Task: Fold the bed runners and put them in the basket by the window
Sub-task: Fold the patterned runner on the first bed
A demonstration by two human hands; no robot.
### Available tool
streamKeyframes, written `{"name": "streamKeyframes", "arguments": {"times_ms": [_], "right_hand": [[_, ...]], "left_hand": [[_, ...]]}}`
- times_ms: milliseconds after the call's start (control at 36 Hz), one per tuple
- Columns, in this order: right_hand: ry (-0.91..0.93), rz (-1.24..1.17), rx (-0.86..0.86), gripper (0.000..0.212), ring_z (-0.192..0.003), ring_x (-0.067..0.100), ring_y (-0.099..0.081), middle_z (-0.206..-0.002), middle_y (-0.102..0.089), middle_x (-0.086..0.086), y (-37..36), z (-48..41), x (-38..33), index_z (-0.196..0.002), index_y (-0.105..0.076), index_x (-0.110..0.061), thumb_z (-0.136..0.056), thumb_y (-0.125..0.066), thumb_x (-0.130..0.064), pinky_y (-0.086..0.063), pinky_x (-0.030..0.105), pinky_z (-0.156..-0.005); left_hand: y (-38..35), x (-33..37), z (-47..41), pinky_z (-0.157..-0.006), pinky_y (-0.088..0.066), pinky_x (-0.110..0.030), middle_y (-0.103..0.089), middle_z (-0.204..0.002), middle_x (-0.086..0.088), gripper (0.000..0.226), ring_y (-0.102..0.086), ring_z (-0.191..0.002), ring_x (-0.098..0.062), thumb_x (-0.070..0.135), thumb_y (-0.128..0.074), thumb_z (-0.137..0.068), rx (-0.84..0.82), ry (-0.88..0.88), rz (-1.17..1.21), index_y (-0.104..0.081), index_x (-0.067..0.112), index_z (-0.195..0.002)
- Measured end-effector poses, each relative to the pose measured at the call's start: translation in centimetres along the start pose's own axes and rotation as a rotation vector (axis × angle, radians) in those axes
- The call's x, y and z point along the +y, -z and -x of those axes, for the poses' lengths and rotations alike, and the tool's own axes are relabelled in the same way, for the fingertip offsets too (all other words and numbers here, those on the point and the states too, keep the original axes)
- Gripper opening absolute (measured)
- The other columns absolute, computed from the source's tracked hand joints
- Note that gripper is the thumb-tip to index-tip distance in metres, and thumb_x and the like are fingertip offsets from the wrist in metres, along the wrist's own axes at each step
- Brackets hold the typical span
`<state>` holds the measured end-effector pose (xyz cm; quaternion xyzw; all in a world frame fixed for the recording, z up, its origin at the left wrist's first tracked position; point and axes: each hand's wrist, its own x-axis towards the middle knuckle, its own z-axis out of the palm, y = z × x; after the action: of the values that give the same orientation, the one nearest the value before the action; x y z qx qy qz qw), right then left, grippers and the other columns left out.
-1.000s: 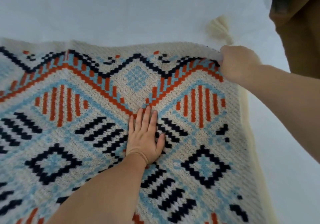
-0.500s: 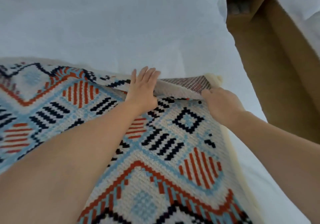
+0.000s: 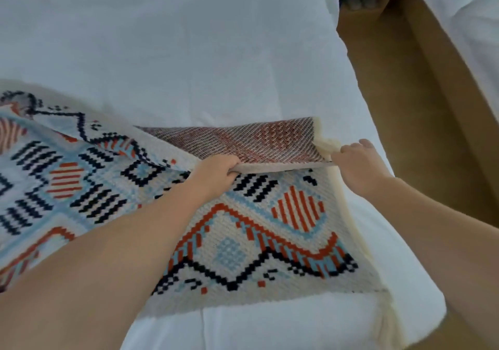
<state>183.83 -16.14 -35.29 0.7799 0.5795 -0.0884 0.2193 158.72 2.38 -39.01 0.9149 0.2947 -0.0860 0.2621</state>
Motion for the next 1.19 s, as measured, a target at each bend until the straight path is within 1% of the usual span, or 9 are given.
{"name": "streamKeyframes", "arguments": {"times_ms": [83, 250, 333, 472, 556, 694, 889, 1056, 1194], "right_hand": [[0.041, 0.018, -0.043, 0.058, -0.105, 0.026, -0.056, -0.115, -0.057, 0.007, -0.6, 2.5, 0.3, -0.143, -0.036, -0.017, -0.088, -0.034, 0.002, -0.011, 0.047, -0.118], [0.175, 0.175, -0.055, 0.045, -0.118, 0.023, -0.048, -0.119, -0.058, -0.001, -2.2, 6.9, 1.9, -0.130, -0.050, -0.024, -0.092, -0.035, -0.007, -0.017, 0.041, -0.115], [0.202, 0.214, -0.061, 0.042, -0.117, 0.021, -0.049, -0.117, -0.059, -0.002, -3.4, 9.0, 2.8, -0.125, -0.054, -0.025, -0.091, -0.035, -0.009, -0.020, 0.039, -0.114], [0.197, 0.075, -0.130, 0.042, -0.106, 0.023, -0.053, -0.114, -0.057, 0.004, -4.8, 12.2, 3.6, -0.130, -0.050, -0.019, -0.094, -0.034, -0.005, -0.043, 0.031, -0.088], [0.207, 0.090, -0.125, 0.042, -0.097, 0.022, -0.055, -0.106, -0.059, 0.004, -5.9, 14.0, 3.8, -0.131, -0.045, -0.018, -0.094, -0.032, -0.005, -0.041, 0.030, -0.076], [0.246, 0.136, -0.151, 0.043, -0.093, 0.022, -0.057, -0.102, -0.061, 0.004, -9.4, 16.5, 3.3, -0.132, -0.043, -0.015, -0.092, -0.033, -0.004, -0.039, 0.030, -0.073], [0.282, 0.142, -0.243, 0.033, -0.102, 0.024, -0.056, -0.111, -0.060, 0.005, -14.5, 17.9, -0.1, -0.122, -0.051, -0.013, -0.092, -0.040, -0.006, -0.036, 0.030, -0.075], [0.279, 0.114, -0.220, 0.040, -0.107, 0.025, -0.051, -0.118, -0.057, 0.004, -17.6, 18.6, -2.4, -0.131, -0.049, -0.014, -0.094, -0.035, -0.009, -0.039, 0.033, -0.086], [0.264, 0.064, -0.261, 0.040, -0.108, 0.023, -0.047, -0.121, -0.051, 0.005, -17.1, 18.8, -3.6, -0.127, -0.050, -0.012, -0.090, -0.036, -0.008, -0.038, 0.031, -0.087]], "left_hand": [[-0.8, 1.5, 2.4, -0.055, -0.041, -0.033, -0.056, -0.070, 0.004, 0.020, -0.051, -0.062, -0.015, 0.024, -0.049, -0.097, -0.022, -0.013, 0.037, -0.055, 0.021, -0.079], [-2.9, 4.9, 6.9, -0.054, -0.035, -0.033, -0.055, -0.065, 0.003, 0.028, -0.047, -0.061, -0.015, 0.026, -0.044, -0.100, 0.011, -0.008, 0.009, -0.059, 0.017, -0.078], [-4.4, 6.5, 8.8, -0.064, -0.045, -0.037, -0.063, -0.077, -0.001, 0.026, -0.050, -0.075, -0.019, 0.024, -0.043, -0.100, 0.000, 0.033, -0.024, -0.065, 0.013, -0.092], [-7.0, 8.8, 11.1, -0.092, -0.046, -0.041, -0.068, -0.112, -0.004, 0.030, -0.055, -0.105, -0.025, 0.023, -0.042, -0.101, -0.017, 0.074, -0.033, -0.064, 0.013, -0.119], [-8.7, 9.9, 12.7, -0.090, -0.040, -0.030, -0.066, -0.119, -0.001, 0.034, -0.052, -0.108, -0.023, 0.026, -0.041, -0.101, -0.007, 0.077, -0.051, -0.060, 0.013, -0.126], [-11.6, 10.7, 14.4, -0.091, -0.040, -0.029, -0.063, -0.122, 0.004, 0.032, -0.050, -0.108, -0.020, 0.024, -0.039, -0.102, -0.065, 0.081, -0.111, -0.060, 0.018, -0.126], [-16.9, 9.3, 16.5, -0.097, -0.038, -0.031, -0.059, -0.126, 0.000, 0.034, -0.047, -0.114, -0.022, 0.014, -0.043, -0.098, -0.141, 0.129, -0.052, -0.061, 0.016, -0.126], [-19.7, 7.7, 18.7, -0.099, -0.035, -0.028, -0.055, -0.131, 0.003, 0.033, -0.046, -0.113, -0.019, 0.022, -0.044, -0.100, -0.130, 0.138, -0.041, -0.060, 0.019, -0.129], [-19.6, 8.3, 19.9, -0.108, -0.030, -0.031, -0.043, -0.145, -0.001, 0.040, -0.039, -0.128, -0.021, 0.015, -0.038, -0.100, -0.135, 0.161, -0.004, -0.048, 0.013, -0.139]]}}
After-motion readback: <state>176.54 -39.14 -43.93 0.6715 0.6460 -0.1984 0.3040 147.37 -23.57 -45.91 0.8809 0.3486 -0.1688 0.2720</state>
